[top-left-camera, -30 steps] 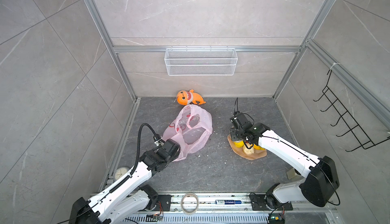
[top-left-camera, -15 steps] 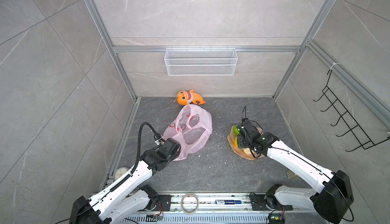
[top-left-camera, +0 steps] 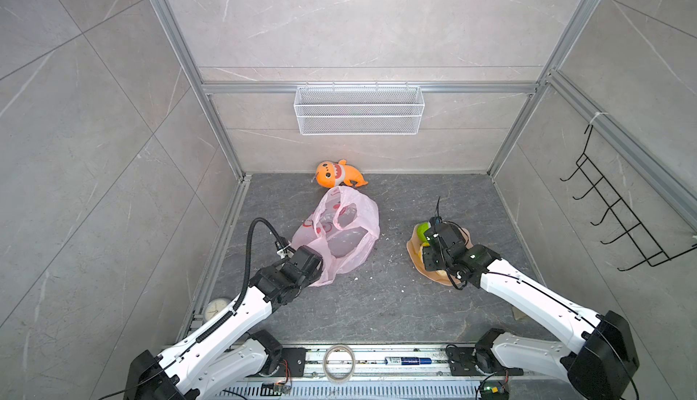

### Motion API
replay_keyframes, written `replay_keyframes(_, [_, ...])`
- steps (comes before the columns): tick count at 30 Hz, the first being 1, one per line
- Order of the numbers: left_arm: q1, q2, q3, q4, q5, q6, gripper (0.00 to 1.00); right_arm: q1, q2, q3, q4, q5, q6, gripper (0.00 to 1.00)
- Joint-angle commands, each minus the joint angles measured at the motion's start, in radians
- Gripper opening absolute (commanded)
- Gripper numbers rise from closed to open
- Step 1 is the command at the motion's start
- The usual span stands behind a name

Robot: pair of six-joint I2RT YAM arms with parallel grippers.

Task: Take fruits out of the plastic bag
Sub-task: Place the fruit on the plate.

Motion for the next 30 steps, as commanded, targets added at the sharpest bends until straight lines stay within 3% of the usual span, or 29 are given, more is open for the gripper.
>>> replay_keyframes(1, [0.004,-0.014,0.042,0.0,0.006,0.009,0.0,0.006,0.002,-0.022,0.02,-0.015,-0.039,0.42])
replay_keyframes(20, [0.004,-0.019,0.058,-0.003,0.014,0.019,0.0,0.009,0.0,-0.088,-0.002,-0.014,-0.007,0.43])
replay_keyframes(30, [0.003,-0.046,0.052,-0.017,0.003,0.015,0.0,0.01,0.019,-0.084,0.001,-0.03,-0.008,0.52])
